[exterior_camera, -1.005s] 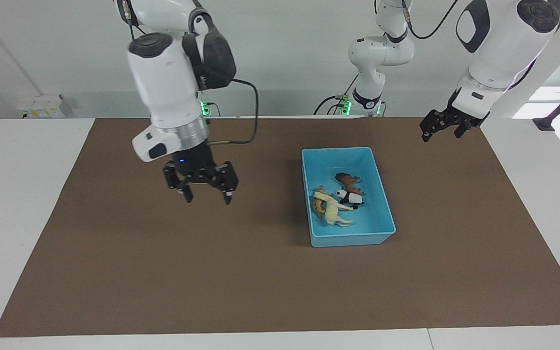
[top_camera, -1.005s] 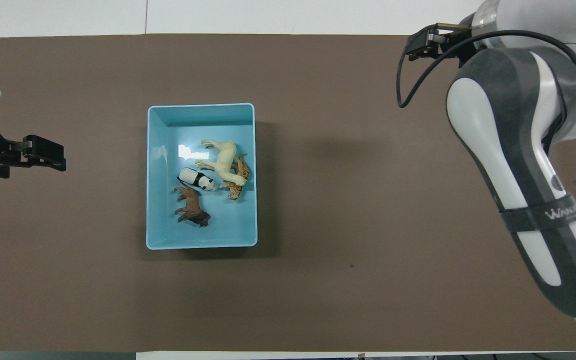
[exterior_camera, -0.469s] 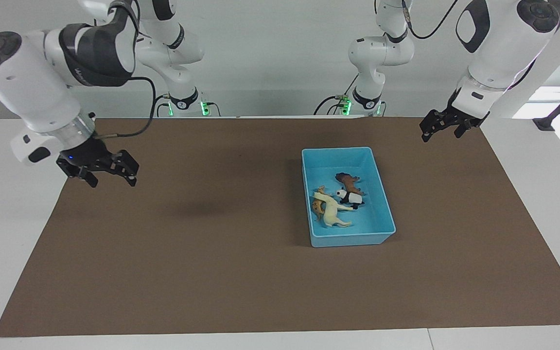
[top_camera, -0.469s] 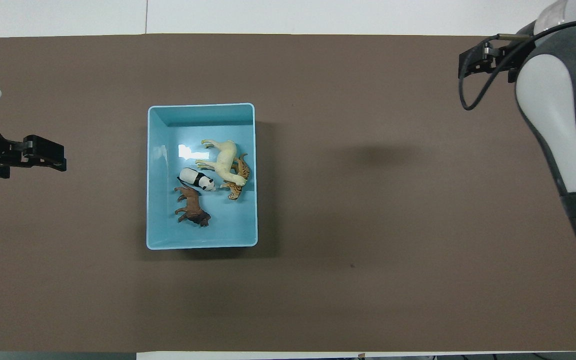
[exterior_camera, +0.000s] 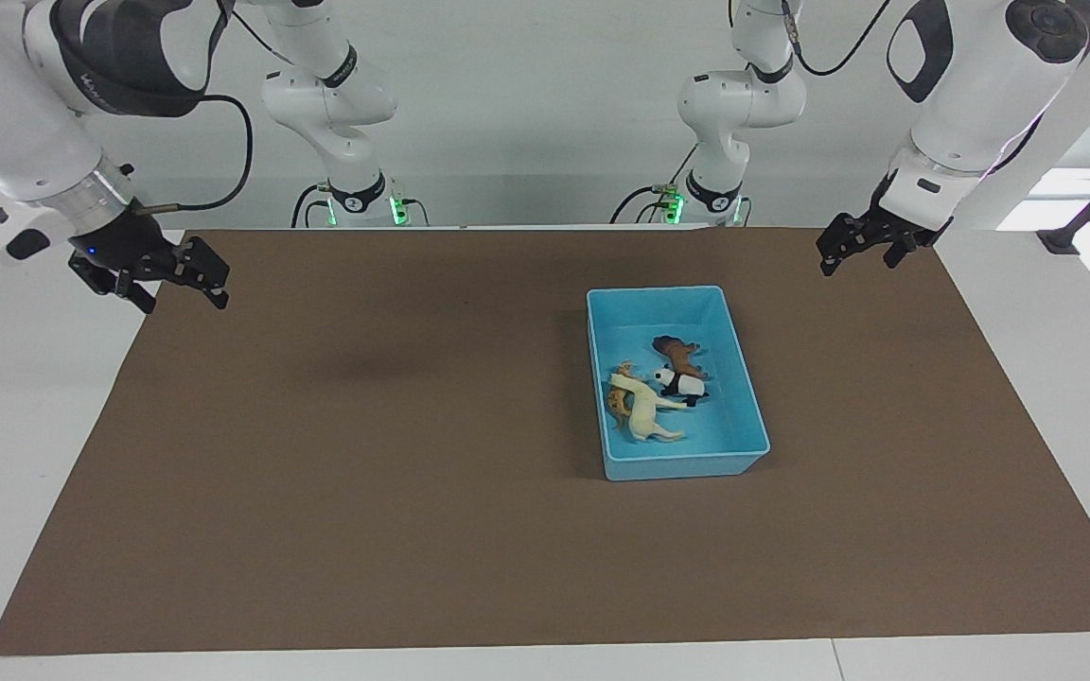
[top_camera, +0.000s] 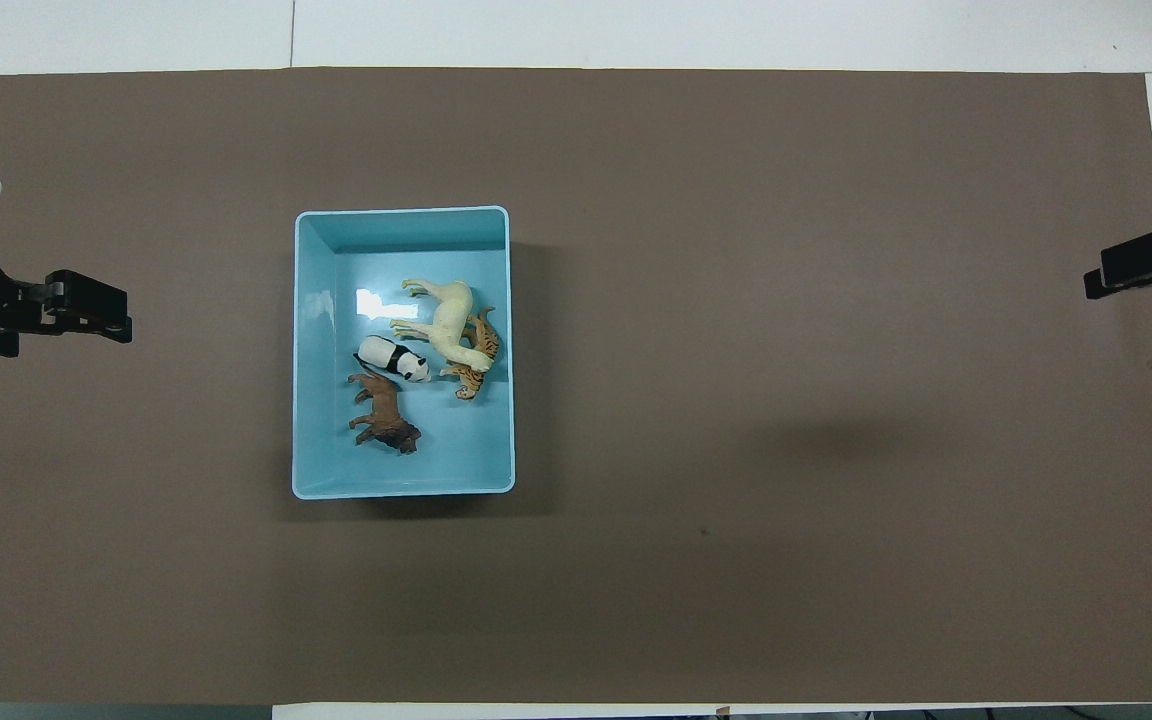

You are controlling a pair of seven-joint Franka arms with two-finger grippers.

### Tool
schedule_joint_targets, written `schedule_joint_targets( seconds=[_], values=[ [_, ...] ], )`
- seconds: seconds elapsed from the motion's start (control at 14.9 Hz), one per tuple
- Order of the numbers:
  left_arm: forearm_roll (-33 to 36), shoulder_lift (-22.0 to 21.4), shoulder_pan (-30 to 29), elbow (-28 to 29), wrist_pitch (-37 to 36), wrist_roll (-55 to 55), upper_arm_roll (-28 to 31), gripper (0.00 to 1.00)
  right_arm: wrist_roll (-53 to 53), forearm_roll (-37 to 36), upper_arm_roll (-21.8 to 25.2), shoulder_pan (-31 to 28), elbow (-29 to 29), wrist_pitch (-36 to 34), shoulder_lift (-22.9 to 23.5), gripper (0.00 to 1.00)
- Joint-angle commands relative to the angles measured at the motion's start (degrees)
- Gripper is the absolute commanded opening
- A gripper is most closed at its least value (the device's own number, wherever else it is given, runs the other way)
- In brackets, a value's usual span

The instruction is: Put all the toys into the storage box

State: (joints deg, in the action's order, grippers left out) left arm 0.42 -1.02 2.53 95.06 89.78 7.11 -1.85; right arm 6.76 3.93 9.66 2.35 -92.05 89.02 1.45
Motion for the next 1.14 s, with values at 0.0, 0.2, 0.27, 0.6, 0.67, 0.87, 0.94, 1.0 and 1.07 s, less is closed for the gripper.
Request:
schedule_joint_targets(
  seconds=[0.0, 0.2, 0.27, 0.6, 0.67, 0.87, 0.94, 1.0, 1.07],
  values=[
    [-0.5, -0.7, -0.4, 0.6, -0.7, -0.3, -0.1, 1.00, -0.3, -2.9, -5.4, -4.4, -5.8, 1.3, -3.7, 1.00],
    [-0.5, -0.7, -0.4, 0.6, -0.7, -0.3, -0.2, 1.00, -0.3, -3.8, -7.8, -7.4, -4.2, 1.9, -3.1, 1.00],
    [-0.5, -0.7, -0.4, 0.6, -0.7, -0.3, -0.1, 1.00, -0.2, -3.9, -7.8, -7.5, -2.6, 2.3, -2.4, 1.00],
    [-0.5, -0.7, -0.4, 0.6, -0.7, -0.3, -0.1, 1.00, -0.3, -5.7, -8.0, -8.0, -1.3, 3.8, -1.7, 1.00],
    [-0.5, -0.7, -0.4, 0.6, -0.7, -0.3, -0.1, 1.00, -0.9, -5.7, -8.0, -8.0, -1.0, 3.8, -1.5, 1.00],
    [-0.5, -0.7, -0.4, 0.6, -0.7, -0.3, -0.2, 1.00, -1.0, -5.5, -8.1, -8.1, -0.9, 3.6, -1.5, 1.00],
    [-0.5, -0.7, -0.4, 0.6, -0.7, -0.3, -0.1, 1.00, -1.0, -5.5, -8.1, -8.1, -0.9, 3.7, -1.5, 1.00],
    [-0.5, -0.7, -0.4, 0.6, -0.7, -0.3, -0.2, 1.00, -1.0, -5.5, -8.1, -8.1, -0.9, 3.6, -1.6, 1.00],
    [-0.5, -0.7, -0.4, 0.6, -0.7, -0.3, -0.1, 1.00, -1.0, -5.4, -8.1, -8.0, -0.9, 3.6, -1.6, 1.00]
  ],
)
